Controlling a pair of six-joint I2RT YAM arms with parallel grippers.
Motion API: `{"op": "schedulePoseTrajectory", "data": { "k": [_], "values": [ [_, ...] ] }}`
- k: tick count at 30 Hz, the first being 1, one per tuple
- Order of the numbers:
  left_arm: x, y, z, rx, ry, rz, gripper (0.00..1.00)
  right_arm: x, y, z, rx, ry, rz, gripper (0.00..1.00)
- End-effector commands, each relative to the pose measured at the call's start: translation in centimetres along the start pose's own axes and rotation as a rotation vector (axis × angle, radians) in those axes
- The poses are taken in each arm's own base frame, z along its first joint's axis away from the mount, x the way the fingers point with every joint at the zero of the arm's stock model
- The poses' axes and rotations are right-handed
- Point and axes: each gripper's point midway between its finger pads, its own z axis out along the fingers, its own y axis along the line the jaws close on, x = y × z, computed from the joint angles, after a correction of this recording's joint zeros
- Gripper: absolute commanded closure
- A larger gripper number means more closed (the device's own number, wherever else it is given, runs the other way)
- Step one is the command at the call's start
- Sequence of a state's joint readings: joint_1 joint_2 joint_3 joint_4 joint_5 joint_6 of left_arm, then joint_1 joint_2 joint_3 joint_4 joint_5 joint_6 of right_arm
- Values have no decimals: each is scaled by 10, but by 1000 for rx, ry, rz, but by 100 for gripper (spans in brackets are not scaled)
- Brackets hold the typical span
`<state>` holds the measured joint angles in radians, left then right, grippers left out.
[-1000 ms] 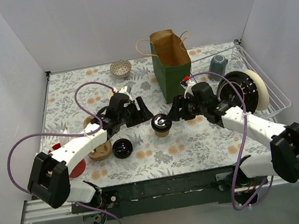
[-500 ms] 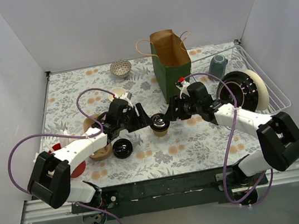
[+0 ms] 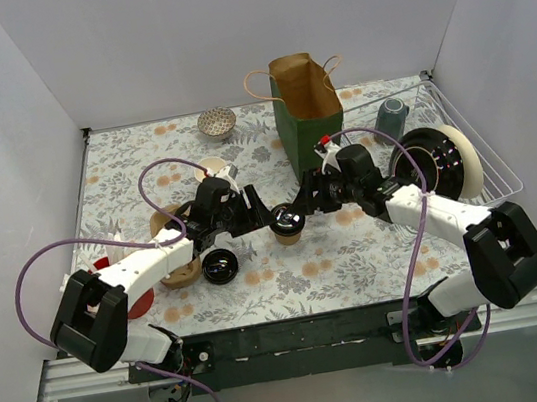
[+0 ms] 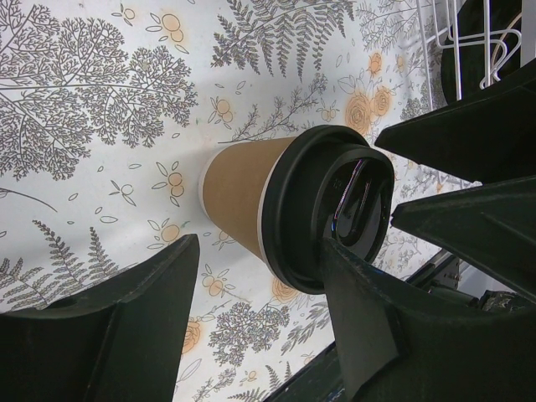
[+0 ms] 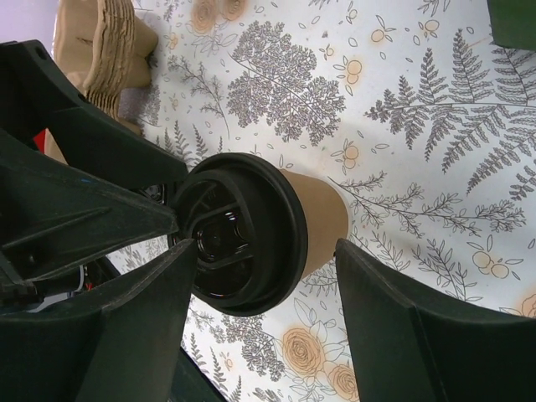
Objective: Pack the takeout coffee
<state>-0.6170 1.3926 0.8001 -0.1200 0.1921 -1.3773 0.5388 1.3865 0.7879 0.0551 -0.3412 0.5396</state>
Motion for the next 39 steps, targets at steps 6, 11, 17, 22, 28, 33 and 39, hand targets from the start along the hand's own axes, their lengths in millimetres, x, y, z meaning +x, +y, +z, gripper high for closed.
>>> {"op": "schedulePoseTrajectory", "data": {
  "k": [6,11,17,22,28,33,39],
  "values": [
    [1,7,0,-28,11,13,42,-7,13,11,-73,1,-28,25],
    [8,11,2,-29,29,2,42,12,-1,20,-47,56,-17,28],
    [1,10,-2,-47,18,7,43,21,-11,22,-22,63,-14,37],
    [-17,6,-12,-77,-12,14,43,20,-12,20,-11,54,-16,41],
    [-9,11,-17,-77,-2,-21,48,19,-13,21,-5,55,-14,43],
    [-3,7,-13,-27,-1,-32,49,19,-11,20,-12,52,-13,45],
    [8,13,-3,-26,31,-64,56,21,-13,22,-13,59,-4,46]
  ]
}}
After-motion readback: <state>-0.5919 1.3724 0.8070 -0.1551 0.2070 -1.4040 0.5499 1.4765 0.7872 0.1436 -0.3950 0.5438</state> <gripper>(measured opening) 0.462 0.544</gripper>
